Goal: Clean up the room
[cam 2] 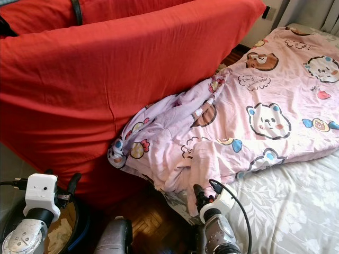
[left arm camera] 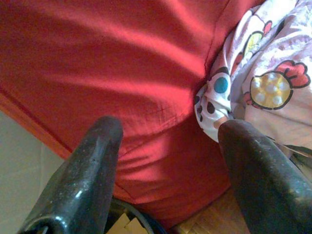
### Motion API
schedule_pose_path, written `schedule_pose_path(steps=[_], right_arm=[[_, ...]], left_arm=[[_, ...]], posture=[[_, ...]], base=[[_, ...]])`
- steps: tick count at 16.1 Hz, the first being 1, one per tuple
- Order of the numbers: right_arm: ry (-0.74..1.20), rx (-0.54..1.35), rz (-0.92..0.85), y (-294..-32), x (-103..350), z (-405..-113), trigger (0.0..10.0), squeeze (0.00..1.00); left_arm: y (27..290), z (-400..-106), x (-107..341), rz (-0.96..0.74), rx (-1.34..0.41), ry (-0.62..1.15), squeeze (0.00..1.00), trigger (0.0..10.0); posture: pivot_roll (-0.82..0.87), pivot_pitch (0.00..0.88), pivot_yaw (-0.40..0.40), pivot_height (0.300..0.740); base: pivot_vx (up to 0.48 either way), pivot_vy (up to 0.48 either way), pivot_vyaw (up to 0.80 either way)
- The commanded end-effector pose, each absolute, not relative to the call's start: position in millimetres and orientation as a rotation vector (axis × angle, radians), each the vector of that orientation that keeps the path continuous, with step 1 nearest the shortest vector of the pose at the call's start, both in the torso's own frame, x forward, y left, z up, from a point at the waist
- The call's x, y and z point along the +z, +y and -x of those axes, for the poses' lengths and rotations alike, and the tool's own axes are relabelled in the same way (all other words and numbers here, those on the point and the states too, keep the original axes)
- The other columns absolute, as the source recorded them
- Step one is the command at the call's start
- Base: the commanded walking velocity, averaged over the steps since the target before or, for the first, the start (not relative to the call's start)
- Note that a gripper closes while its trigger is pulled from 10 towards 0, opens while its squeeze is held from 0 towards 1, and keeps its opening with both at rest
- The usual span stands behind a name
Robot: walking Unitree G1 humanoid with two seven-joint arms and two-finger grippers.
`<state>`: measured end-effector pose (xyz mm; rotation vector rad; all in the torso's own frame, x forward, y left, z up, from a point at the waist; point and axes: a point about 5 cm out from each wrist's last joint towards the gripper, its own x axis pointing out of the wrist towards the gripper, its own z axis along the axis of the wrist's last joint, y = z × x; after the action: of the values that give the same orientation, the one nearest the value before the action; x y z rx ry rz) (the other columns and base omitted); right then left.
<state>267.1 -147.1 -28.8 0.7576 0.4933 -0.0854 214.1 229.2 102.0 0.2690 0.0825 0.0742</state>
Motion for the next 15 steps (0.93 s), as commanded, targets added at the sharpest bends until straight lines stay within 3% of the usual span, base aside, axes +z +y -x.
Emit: schedule_pose_path(steps=[1,9,15], right_arm=[[0.522,-0.089,-0.759,-146,-34,-261,0.0,0.0],[0.527,-0.084,-0.748,-145,-34,-262,0.0,0.0],[0.509,-0.114,-0.71,-163,-34,-260,0.0,0.0]], left_arm=[[232,-210,98,-0.281,0.08,0.104,0.0,10.0],[237,-209,89,-0.3,0.088,0.131,0.0,10.0],[243,-208,58,-0.272,0.143,0.211,0.0,10.0]], posture=[[0.31,0.2,-0.006,0.637],[0.32,0.164,-0.01,0.637],[0.28,0.096,-0.042,0.637]], base=[[0.0,0.0,0.0],[0.0,0.0,0.0],[0.0,0.0,0.0]])
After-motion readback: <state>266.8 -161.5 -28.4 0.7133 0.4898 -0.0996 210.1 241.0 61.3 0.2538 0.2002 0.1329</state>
